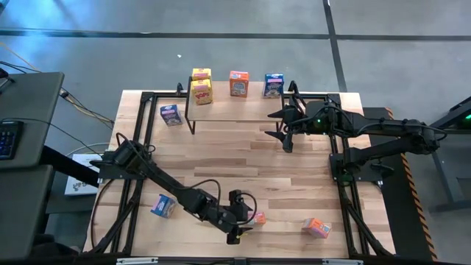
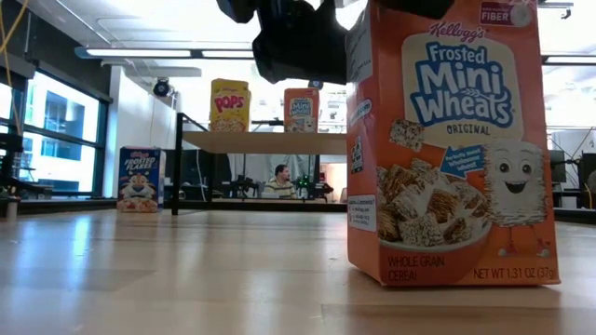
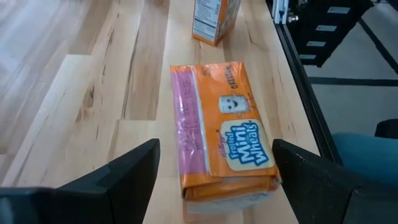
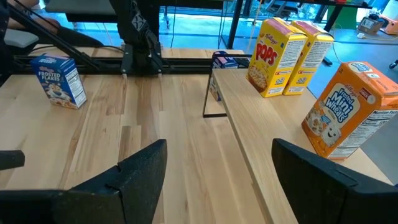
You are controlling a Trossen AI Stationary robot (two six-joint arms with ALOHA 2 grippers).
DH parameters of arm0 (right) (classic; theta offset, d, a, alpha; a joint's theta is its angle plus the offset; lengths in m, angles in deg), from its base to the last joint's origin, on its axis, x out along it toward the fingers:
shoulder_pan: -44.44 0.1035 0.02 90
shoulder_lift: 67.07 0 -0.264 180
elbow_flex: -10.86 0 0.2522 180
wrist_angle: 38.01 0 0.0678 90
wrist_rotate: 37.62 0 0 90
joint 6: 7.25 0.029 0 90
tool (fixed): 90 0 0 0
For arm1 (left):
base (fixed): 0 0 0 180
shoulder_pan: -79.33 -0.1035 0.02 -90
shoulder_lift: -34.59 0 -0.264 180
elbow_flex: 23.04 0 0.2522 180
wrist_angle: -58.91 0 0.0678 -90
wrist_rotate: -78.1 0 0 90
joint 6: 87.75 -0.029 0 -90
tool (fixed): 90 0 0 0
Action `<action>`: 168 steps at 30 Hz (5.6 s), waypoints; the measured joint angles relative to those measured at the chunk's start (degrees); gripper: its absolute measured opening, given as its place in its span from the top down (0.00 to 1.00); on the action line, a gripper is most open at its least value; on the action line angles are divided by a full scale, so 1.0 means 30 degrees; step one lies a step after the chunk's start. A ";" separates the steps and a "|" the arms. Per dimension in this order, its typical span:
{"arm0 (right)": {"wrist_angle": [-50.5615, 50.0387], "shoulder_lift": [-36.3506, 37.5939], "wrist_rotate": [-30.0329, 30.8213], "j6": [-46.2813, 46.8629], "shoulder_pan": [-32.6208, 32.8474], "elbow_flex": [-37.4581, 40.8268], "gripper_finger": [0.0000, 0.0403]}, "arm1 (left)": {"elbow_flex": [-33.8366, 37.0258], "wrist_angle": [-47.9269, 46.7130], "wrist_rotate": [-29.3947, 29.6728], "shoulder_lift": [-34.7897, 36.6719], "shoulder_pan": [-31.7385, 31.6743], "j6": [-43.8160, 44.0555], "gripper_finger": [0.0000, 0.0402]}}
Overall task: Stack cereal on shelf
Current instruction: Put the left orange cereal box on the shelf aligned with the other orange cereal box
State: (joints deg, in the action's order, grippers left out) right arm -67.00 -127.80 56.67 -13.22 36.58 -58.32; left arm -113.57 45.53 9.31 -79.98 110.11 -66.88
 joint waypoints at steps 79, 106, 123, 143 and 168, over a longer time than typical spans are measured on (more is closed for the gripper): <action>-0.0138 0.0007 0.0000 0.0000 0.0002 0.0000 0.30 | 0.2353 -0.6104 -0.6878 1.2846 -1.4338 -1.4312 0.55; -0.0138 0.0007 -0.0001 0.0000 0.0005 0.0000 0.30 | 0.2353 -0.0480 -1.5538 0.8610 -2.1620 -1.5501 0.55; -0.0138 0.0007 0.0000 0.0000 0.0001 0.0000 0.30 | 0.2361 0.0917 -1.7621 0.7137 -2.3010 -1.4693 0.55; -0.0138 0.0007 0.0000 0.0000 0.0000 0.0000 0.30 | 0.2361 0.0845 -1.8526 0.7103 -2.3394 -1.4474 0.52; -0.0138 0.0007 0.0000 0.0000 0.0000 0.0000 0.30 | 0.2361 0.1571 -1.8134 0.7470 -2.3380 -1.3658 0.42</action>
State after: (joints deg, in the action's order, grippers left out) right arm -67.41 -127.77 56.67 -13.22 36.58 -58.32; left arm -106.49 50.25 -45.09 -57.57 39.97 -107.85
